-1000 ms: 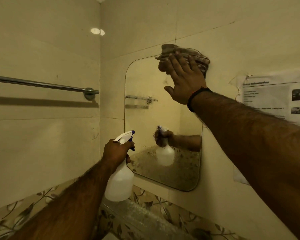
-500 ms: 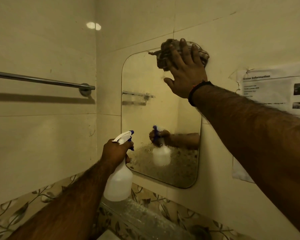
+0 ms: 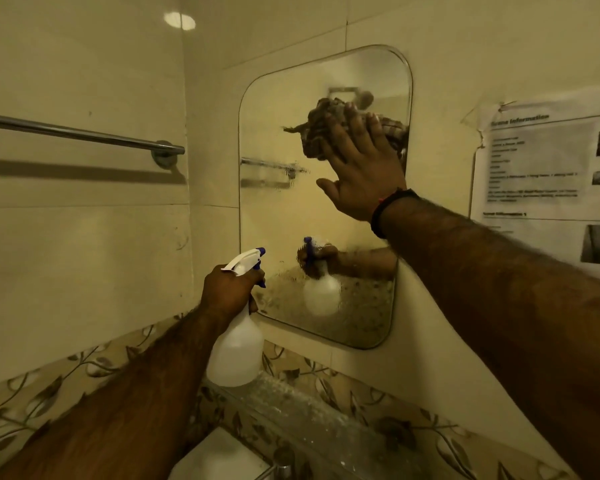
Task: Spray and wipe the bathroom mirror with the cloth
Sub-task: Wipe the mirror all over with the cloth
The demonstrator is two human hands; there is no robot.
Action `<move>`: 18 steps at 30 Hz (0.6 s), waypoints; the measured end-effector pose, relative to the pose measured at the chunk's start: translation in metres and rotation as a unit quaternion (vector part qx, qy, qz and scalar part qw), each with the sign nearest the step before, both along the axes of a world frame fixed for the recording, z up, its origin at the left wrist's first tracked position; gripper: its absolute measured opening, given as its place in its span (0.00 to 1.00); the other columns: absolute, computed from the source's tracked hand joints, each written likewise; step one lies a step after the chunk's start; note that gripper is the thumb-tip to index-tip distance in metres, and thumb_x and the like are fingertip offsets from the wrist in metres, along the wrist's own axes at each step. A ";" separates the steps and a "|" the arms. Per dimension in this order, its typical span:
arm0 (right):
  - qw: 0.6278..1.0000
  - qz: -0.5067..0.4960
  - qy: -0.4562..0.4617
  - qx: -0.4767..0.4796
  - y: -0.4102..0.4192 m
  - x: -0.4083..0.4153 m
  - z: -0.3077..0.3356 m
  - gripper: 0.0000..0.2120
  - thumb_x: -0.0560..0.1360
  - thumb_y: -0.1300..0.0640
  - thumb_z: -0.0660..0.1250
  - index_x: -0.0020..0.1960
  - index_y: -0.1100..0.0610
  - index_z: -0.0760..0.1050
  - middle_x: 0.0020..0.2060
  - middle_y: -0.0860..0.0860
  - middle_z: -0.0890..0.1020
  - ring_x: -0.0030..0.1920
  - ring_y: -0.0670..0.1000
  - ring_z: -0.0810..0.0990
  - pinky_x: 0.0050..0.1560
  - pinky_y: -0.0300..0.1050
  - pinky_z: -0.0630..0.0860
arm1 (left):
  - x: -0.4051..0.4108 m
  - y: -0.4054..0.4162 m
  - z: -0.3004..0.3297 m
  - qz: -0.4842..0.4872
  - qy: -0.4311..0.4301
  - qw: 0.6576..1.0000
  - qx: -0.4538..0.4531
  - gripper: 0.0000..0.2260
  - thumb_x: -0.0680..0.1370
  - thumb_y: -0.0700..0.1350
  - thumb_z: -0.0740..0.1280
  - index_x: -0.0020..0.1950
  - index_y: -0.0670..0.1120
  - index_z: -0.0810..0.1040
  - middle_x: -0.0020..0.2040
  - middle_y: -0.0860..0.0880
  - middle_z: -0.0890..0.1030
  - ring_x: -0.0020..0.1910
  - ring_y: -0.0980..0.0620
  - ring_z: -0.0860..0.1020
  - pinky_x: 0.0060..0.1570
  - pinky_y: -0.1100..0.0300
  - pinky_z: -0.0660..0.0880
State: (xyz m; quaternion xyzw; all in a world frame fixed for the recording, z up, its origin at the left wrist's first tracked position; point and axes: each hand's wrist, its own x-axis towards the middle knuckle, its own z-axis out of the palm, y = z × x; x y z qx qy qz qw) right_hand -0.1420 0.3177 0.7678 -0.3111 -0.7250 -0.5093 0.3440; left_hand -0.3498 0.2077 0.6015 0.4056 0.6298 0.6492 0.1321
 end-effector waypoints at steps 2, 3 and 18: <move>1.000 -0.009 -0.006 -0.009 -0.001 -0.001 -0.022 0.34 0.77 0.35 0.48 0.77 0.52 0.52 0.78 0.56 0.49 0.77 0.62 0.43 0.75 0.62 0.44 | 0.001 -0.002 -0.003 0.003 0.000 1.000 -0.004 0.17 0.73 0.44 0.73 0.61 0.43 0.81 0.43 0.41 0.86 0.23 0.46 0.77 0.33 0.57 0.77; 1.000 -0.009 -0.009 -0.014 -0.002 -0.002 -0.034 0.34 0.77 0.35 0.48 0.78 0.52 0.51 0.78 0.56 0.48 0.77 0.62 0.43 0.74 0.62 0.44 | 0.002 -0.004 -0.004 0.007 0.001 1.000 -0.007 0.17 0.73 0.45 0.73 0.61 0.43 0.81 0.43 0.41 0.86 0.23 0.46 0.77 0.34 0.57 0.77; 0.994 0.013 -0.035 -0.103 -0.017 0.006 -0.158 0.33 0.79 0.41 0.49 0.79 0.56 0.47 0.78 0.57 0.46 0.77 0.60 0.40 0.74 0.61 0.44 | 0.027 -0.020 -0.033 0.006 -0.011 0.999 -0.040 0.17 0.74 0.48 0.72 0.59 0.41 0.82 0.28 0.43 0.81 0.20 0.50 0.76 0.28 0.61 0.74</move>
